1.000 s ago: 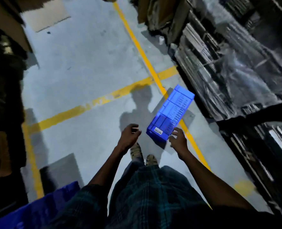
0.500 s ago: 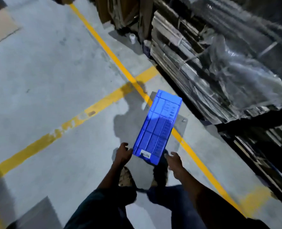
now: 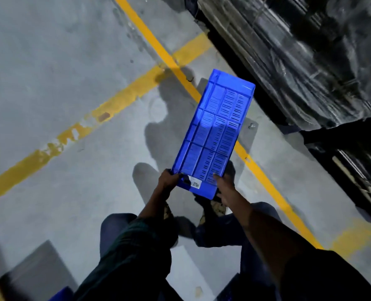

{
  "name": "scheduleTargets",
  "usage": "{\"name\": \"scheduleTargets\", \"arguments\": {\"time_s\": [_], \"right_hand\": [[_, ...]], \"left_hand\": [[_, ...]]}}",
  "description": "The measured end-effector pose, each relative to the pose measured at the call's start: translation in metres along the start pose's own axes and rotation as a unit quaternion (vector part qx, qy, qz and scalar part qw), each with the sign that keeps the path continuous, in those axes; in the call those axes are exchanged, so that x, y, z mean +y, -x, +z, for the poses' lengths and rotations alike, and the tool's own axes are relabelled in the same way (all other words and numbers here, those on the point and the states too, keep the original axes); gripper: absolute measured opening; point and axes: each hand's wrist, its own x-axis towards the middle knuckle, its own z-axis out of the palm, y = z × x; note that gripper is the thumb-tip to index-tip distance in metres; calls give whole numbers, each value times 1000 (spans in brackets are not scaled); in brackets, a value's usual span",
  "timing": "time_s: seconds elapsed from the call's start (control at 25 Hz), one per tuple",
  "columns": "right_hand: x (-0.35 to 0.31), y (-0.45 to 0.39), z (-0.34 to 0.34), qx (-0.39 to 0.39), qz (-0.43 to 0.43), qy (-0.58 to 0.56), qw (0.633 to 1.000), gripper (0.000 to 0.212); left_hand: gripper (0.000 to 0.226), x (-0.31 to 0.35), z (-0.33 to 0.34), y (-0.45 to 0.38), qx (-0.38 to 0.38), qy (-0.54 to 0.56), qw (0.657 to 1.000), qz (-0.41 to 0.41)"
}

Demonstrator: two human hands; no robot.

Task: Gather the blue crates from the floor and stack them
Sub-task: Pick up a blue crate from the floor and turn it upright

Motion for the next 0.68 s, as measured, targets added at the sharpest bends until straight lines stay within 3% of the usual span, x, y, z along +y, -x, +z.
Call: {"name": "scheduleTargets", "arguments": {"time_s": [0.08,0.2,0.36,0.56,0.68], "right_hand": [[-13,24,-5,21,-53,17,998,34],[-26,48,-20,43,-99,39,993,30],[-62,124,-34,7,-34,-13,999,19],[-80,246,-40,-32,-16,-47,998,18],[-83,297,-39,-24,-38,-60,997,20]], "left_hand": [[43,9,-5,18,12,0,1000,23],[37,29,-17,55,17,33,997,73],[29,57,-43,113,11,32,990,133],[31,72,-102,204,8,-62,978,199],[33,71,-131,258,1,7,979,204]]}}
